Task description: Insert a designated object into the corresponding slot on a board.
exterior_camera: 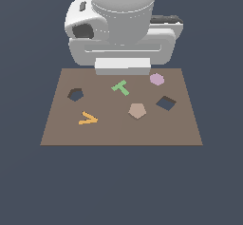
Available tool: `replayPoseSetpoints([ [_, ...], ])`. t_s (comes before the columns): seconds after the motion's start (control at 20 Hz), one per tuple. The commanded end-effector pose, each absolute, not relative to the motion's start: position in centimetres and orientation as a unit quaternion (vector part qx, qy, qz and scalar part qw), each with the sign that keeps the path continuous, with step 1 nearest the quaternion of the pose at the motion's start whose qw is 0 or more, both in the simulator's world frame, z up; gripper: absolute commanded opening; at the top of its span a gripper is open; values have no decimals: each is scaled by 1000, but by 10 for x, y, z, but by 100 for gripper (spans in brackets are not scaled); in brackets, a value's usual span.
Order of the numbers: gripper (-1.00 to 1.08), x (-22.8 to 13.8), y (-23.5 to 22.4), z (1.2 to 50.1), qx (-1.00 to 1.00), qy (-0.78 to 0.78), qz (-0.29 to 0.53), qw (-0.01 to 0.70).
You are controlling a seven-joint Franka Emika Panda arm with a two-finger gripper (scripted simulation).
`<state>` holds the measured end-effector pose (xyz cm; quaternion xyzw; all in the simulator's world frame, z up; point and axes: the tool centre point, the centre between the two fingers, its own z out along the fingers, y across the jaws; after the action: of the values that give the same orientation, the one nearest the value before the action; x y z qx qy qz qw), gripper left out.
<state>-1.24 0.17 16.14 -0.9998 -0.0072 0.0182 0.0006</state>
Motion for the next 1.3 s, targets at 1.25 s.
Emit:
replayPoseSetpoints([
  [1.25, 100, 39, 43, 59, -992, -129, 2, 1],
])
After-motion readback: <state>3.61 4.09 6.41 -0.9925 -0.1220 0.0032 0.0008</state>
